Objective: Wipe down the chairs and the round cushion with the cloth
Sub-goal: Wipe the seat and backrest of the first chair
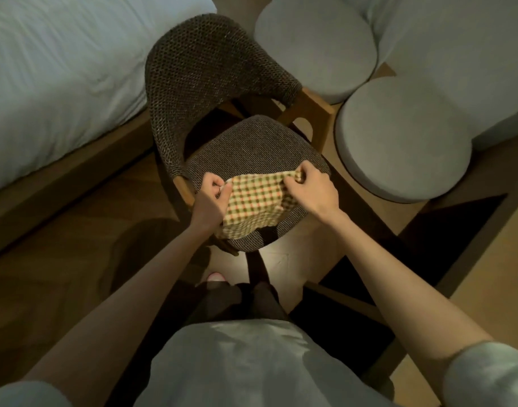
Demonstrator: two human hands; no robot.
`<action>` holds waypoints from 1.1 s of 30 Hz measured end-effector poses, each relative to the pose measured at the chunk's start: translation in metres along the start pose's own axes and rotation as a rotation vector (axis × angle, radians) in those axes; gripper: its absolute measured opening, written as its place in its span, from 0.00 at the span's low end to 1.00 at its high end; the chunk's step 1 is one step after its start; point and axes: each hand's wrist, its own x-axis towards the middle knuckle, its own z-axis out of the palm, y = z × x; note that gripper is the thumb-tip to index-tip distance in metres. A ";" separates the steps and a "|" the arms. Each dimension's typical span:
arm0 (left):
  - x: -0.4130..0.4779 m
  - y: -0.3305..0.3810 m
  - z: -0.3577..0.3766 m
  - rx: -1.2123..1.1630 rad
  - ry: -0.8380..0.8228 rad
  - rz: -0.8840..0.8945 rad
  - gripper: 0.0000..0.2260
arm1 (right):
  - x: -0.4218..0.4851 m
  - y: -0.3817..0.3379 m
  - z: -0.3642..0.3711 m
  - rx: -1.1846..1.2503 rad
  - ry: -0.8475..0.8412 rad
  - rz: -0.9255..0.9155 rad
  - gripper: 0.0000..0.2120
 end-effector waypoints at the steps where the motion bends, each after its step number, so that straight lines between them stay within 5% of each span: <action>1: 0.001 -0.008 0.002 0.001 -0.012 -0.023 0.05 | 0.003 0.005 0.007 -0.032 -0.011 0.010 0.10; 5: 0.023 -0.045 0.017 0.080 -0.074 -0.086 0.06 | 0.031 0.027 0.039 -0.153 -0.060 0.033 0.09; 12: 0.086 -0.141 0.076 0.265 0.055 -0.189 0.04 | 0.114 0.073 0.125 -0.403 -0.093 -0.060 0.12; 18: 0.145 -0.223 0.131 0.132 0.356 -0.234 0.04 | 0.187 0.115 0.210 -0.344 0.171 -0.170 0.10; 25: 0.190 -0.279 0.172 0.216 0.653 -0.021 0.03 | 0.244 0.154 0.284 -0.126 0.516 -0.298 0.07; 29: 0.205 -0.285 0.176 0.286 0.668 0.053 0.08 | 0.258 0.162 0.294 -0.006 0.661 -0.391 0.14; 33: 0.198 -0.280 0.172 0.378 0.653 0.076 0.20 | 0.253 0.160 0.291 0.061 0.633 -0.461 0.15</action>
